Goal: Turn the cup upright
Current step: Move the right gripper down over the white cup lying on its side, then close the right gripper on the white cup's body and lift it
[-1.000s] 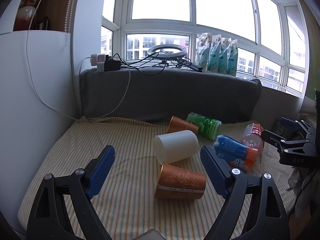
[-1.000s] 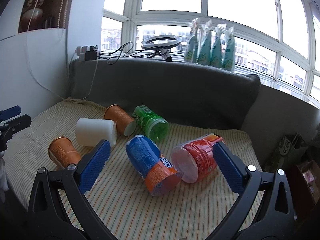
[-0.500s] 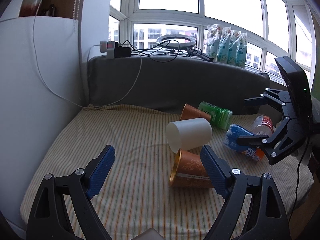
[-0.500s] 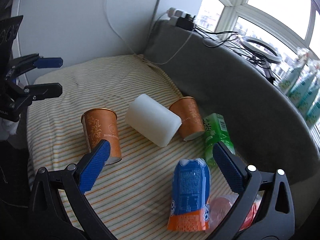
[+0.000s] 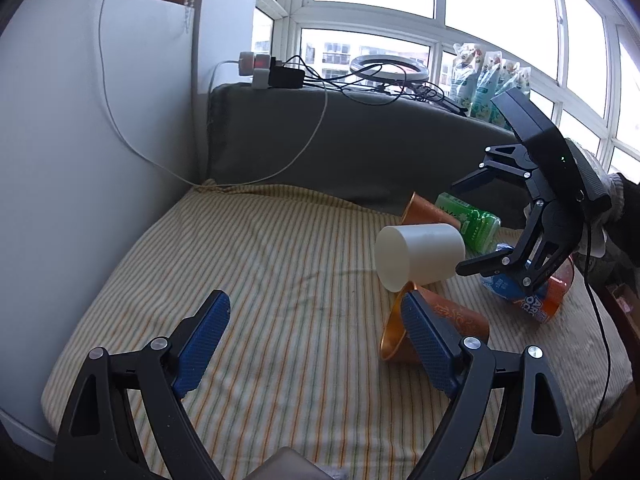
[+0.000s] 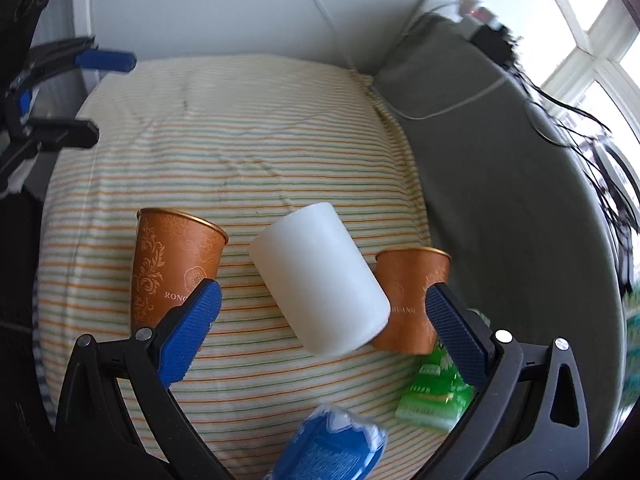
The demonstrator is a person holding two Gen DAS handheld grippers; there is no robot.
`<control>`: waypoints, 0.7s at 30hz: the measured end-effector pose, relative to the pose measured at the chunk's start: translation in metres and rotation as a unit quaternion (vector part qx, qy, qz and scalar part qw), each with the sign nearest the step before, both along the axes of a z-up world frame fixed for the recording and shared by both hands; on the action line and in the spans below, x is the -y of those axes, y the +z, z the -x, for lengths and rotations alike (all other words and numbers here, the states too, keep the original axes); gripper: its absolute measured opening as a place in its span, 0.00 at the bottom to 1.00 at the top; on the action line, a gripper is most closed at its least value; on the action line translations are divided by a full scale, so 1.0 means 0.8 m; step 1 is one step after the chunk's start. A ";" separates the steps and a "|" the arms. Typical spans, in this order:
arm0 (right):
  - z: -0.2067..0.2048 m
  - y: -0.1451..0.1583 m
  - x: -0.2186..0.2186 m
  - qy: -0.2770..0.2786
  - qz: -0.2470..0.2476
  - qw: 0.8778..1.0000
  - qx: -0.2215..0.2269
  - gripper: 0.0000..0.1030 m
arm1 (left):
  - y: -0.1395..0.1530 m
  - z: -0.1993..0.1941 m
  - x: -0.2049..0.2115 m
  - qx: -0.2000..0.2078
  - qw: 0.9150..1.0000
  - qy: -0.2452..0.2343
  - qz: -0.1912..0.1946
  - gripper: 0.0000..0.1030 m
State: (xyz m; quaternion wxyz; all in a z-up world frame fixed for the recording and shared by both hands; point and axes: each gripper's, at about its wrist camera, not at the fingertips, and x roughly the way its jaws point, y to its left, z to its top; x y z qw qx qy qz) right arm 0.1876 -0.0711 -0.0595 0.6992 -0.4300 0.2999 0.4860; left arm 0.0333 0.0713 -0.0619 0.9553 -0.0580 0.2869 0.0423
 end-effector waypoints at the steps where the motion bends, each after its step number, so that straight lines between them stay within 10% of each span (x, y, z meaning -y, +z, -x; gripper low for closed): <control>1: -0.003 -0.004 -0.007 0.010 0.013 1.000 -0.003 1.00 | 0.000 0.000 -0.002 -0.001 1.000 0.002 0.001 0.85; 21: -0.043 -0.071 -0.072 0.078 0.132 0.987 -0.041 0.88 | -0.006 -0.004 -0.027 -0.008 0.999 0.028 0.013 0.85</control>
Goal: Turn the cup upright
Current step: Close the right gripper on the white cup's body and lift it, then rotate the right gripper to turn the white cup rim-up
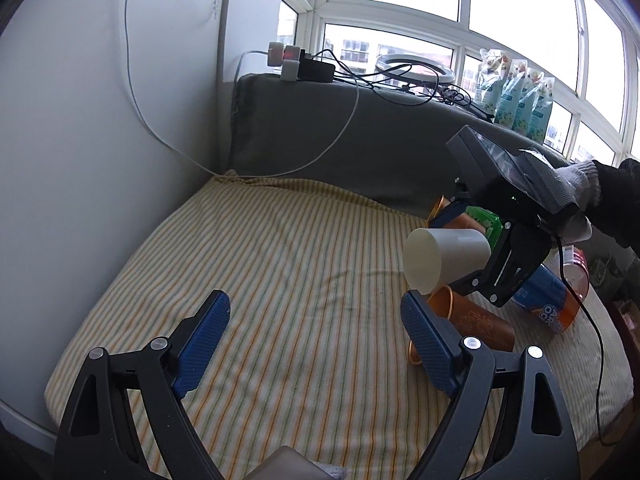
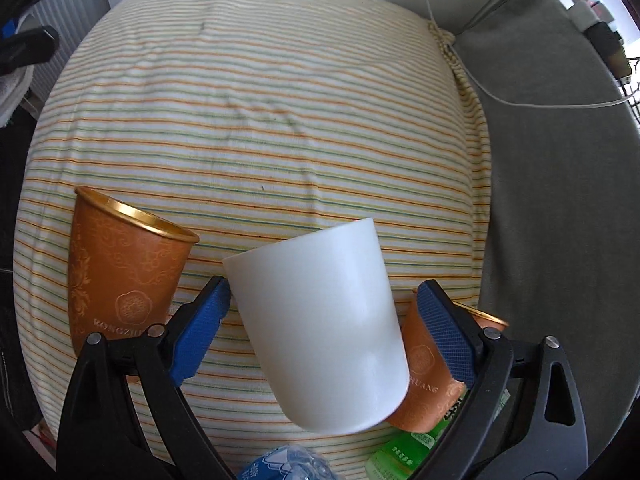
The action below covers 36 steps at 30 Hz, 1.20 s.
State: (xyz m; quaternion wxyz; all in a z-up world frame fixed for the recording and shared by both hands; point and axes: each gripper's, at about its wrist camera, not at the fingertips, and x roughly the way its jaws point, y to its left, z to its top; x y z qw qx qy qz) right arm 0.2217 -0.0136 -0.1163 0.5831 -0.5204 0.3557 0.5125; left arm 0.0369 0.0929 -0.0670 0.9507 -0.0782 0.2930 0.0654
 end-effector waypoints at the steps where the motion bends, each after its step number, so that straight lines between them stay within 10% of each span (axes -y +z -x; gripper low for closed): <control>1: -0.001 -0.003 -0.001 -0.001 0.004 1.000 -0.003 0.84 | 0.000 0.000 0.000 0.000 1.000 -0.001 0.000 0.85; 36: 0.072 0.111 0.067 -0.074 -0.105 0.991 0.034 0.76 | 0.035 0.052 0.042 0.043 0.998 -0.042 -0.009 0.85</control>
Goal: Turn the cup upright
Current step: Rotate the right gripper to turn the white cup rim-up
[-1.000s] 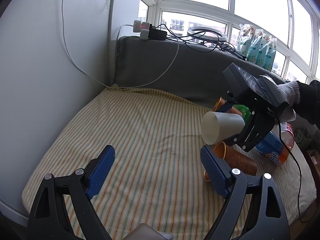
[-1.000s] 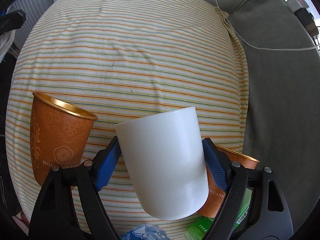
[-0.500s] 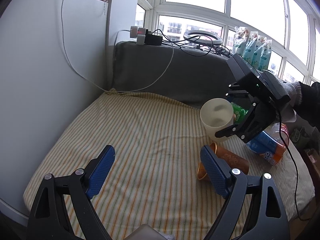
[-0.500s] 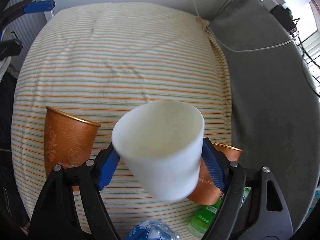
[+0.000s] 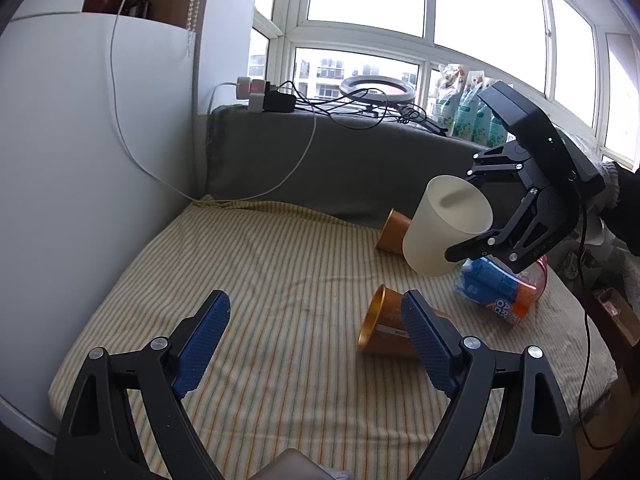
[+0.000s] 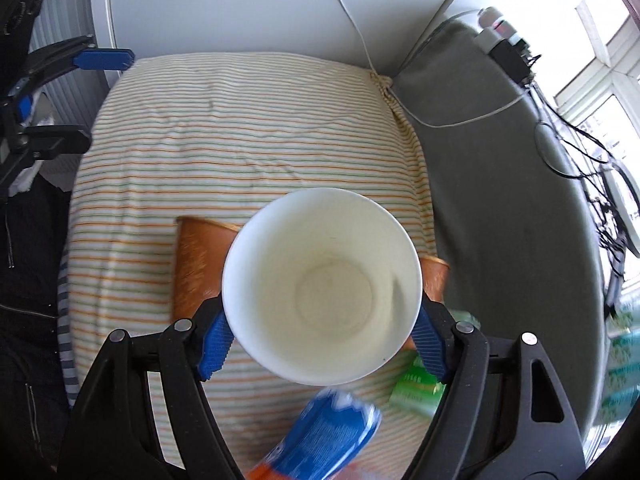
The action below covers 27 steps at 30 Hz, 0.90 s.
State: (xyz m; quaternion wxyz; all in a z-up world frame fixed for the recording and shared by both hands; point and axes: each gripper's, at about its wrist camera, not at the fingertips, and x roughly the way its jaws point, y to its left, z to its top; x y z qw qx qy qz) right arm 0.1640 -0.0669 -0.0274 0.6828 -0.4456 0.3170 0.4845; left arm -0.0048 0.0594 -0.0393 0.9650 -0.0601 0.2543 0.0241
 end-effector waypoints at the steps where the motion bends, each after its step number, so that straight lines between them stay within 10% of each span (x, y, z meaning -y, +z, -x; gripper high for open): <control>1: 0.007 0.005 0.007 -0.004 -0.002 1.000 0.002 0.76 | 0.002 0.004 0.003 0.003 1.000 -0.004 0.000 0.85; 15: 0.122 0.003 0.128 -0.066 0.047 0.997 0.000 0.76 | 0.007 0.050 0.045 0.021 0.998 -0.067 -0.003 0.85; 27: 0.145 -0.044 0.138 -0.063 0.100 0.985 -0.123 0.76 | 0.008 0.055 0.024 0.030 0.998 -0.050 0.007 0.85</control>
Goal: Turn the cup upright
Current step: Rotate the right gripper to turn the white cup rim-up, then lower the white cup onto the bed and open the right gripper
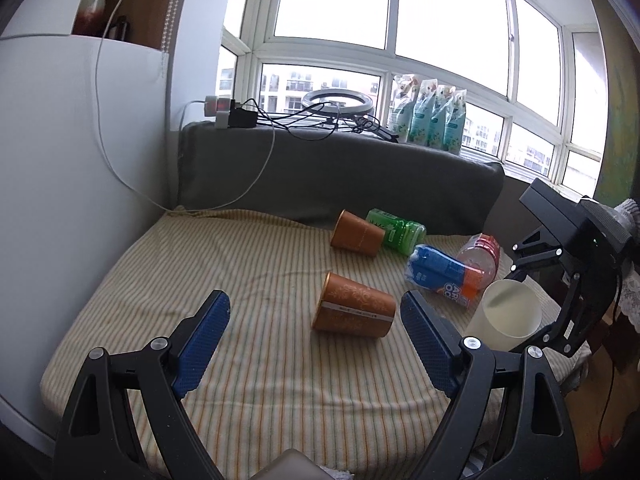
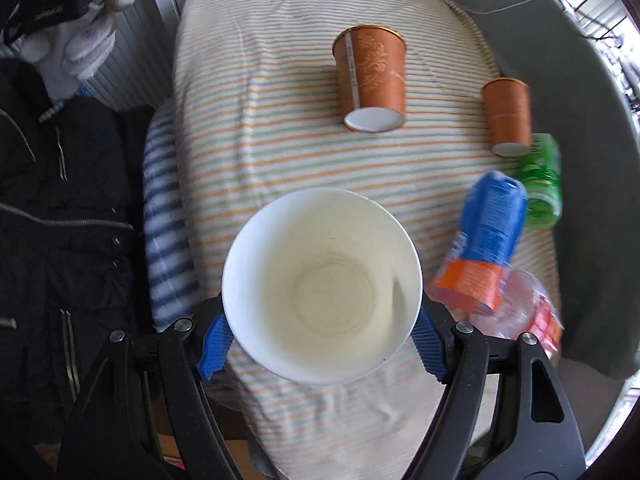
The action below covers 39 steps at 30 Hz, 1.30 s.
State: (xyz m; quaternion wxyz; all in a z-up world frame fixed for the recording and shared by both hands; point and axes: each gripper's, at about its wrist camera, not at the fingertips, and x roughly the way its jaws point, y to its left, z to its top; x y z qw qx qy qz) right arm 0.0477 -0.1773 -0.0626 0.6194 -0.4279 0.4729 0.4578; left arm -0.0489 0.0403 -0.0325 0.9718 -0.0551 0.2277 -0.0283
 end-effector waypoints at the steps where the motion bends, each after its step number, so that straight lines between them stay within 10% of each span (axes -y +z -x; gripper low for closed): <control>1: -0.008 -0.001 -0.001 -0.010 -0.009 1.000 -0.013 0.76 | -0.001 0.000 -0.003 0.000 1.000 0.003 0.000 0.85; 27: -0.014 -0.007 -0.075 0.004 -0.116 0.993 -0.003 0.78 | -0.004 -0.006 -0.019 -0.038 0.998 0.042 0.008 0.85; 39: 0.005 0.034 0.005 -0.113 -0.246 0.961 0.054 0.79 | -0.045 -0.011 0.015 -0.179 0.972 0.020 0.152 0.85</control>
